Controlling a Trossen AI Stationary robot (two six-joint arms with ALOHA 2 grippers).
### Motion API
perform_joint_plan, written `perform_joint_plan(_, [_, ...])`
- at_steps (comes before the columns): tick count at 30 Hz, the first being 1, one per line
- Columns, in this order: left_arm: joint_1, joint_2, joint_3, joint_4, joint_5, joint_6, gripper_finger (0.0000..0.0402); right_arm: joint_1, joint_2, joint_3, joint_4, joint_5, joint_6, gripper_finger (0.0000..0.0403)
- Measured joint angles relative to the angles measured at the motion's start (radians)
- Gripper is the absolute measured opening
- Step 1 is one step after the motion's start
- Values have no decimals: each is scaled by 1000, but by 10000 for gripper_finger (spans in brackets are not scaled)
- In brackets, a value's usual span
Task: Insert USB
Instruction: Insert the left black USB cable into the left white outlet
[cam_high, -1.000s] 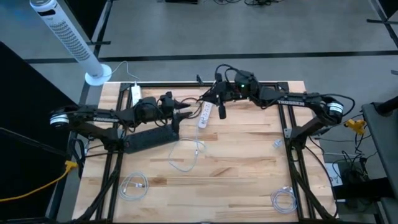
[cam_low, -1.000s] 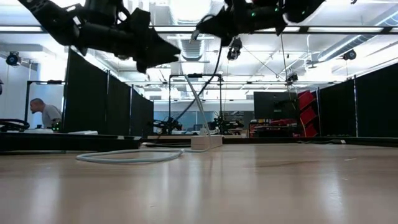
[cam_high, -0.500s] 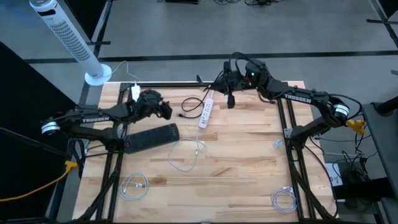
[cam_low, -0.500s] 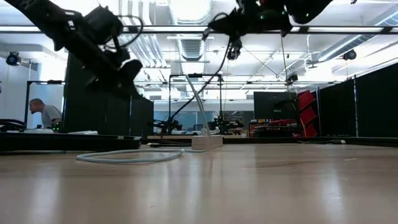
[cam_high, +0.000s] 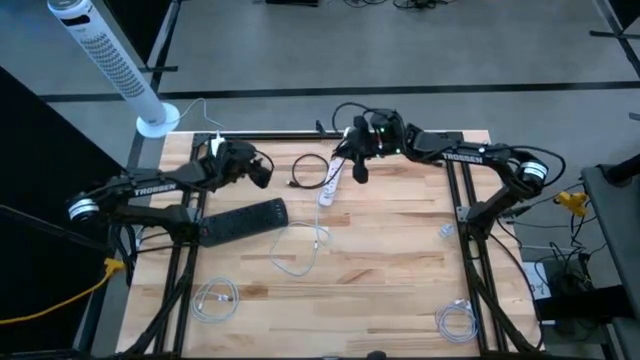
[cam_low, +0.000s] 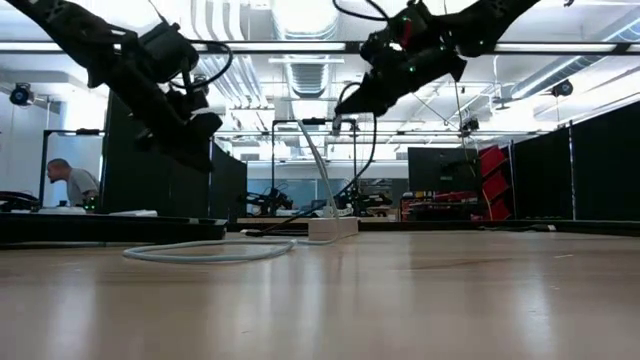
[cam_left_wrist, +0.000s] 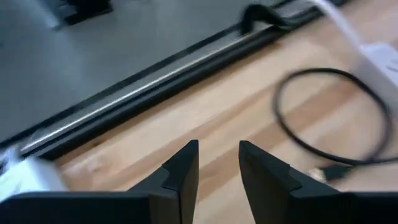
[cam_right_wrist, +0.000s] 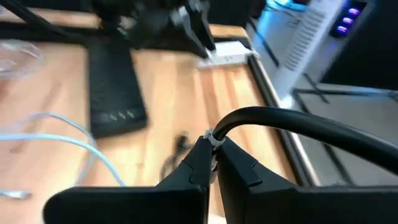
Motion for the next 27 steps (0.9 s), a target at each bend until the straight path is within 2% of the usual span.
perform_joint_plan(5, [127, 58, 60, -168, -5, -98, 90, 5, 0, 0, 2, 13, -34, 1])
perform_joint_plan(14, [315, 289, 245, -367, -109, -142, 33, 4, 0, -13, -2, 14, -69, 1])
perform_joint_plan(20, [329, 408, 336, -460, -158, -169, 8, 3, 0, -47, -7, 14, -73, 1])
perform_joint_plan(27, [336, 466, 347, -520, -178, -186, 0, 2, -1, -67, -14, -6, -81, 1])
